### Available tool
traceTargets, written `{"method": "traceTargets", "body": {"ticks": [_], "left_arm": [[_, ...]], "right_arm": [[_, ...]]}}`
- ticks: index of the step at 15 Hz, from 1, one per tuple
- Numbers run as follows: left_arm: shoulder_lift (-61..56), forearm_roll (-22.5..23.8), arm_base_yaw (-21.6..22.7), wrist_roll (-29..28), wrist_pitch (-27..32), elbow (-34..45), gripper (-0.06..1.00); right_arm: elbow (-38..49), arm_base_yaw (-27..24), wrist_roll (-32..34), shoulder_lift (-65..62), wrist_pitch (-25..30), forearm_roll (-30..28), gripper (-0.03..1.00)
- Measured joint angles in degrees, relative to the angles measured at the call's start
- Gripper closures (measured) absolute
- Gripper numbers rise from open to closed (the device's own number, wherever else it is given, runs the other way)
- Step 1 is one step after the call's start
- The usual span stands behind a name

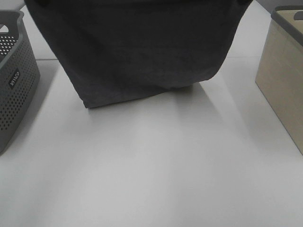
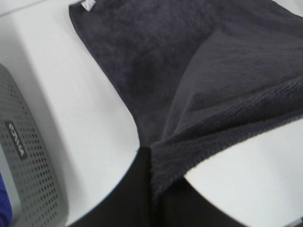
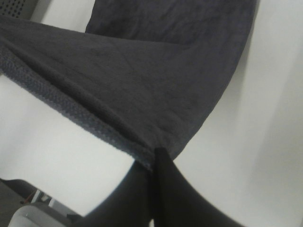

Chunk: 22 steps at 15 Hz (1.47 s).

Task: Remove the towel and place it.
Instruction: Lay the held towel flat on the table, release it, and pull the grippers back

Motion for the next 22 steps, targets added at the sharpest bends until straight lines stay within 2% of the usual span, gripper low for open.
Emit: {"method": "traceTargets", "body": {"ticks": [3, 10, 14, 15, 22], "left_arm": [[-8.71, -2.92, -0.17, 0.8, -0.57, 11.97, 0.94], [-22.8, -9.91, -0.57, 1.26, -2.01, 28.71, 0.94], [-30.19, -15.76, -0.57, 1.15, -2.92, 39.3, 0.94], [-33.17, -18.85, -0.57, 1.09, -2.92, 44.35, 0.94], [-45.03, -28.76, -0.11, -1.38, -2.75, 59.64, 0.94]], "right_arm": [[8.14, 0.11, 1.38, -6.19, -0.4, 2.41, 0.95], [22.4, 0.57, 2.81, -19.08, -0.92, 5.96, 0.95], [30.31, 0.57, 4.35, -23.78, -0.92, 7.45, 0.95], [34.32, 0.57, 4.41, -26.18, -0.86, 8.54, 0.95], [47.1, 0.57, 6.47, -36.55, -0.06, 12.78, 0.95]]}}
